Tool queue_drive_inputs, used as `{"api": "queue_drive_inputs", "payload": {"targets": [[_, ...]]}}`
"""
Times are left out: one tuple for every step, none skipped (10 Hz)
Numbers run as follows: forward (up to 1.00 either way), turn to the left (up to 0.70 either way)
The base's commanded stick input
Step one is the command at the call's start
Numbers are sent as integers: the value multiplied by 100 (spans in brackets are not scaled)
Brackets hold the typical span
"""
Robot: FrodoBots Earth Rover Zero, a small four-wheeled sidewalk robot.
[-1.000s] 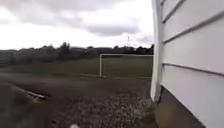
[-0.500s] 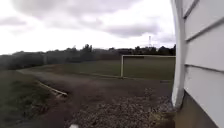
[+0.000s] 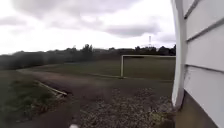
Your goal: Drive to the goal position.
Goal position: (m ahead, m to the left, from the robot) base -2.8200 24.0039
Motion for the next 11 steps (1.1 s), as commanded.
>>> {"api": "queue_drive_inputs", "payload": {"targets": [[0, 0], [0, 0], [0, 0], [0, 0], [0, 0], [0, 0], [0, 0], [0, 0], [0, 1], [0, 16], [0, 19]]}}
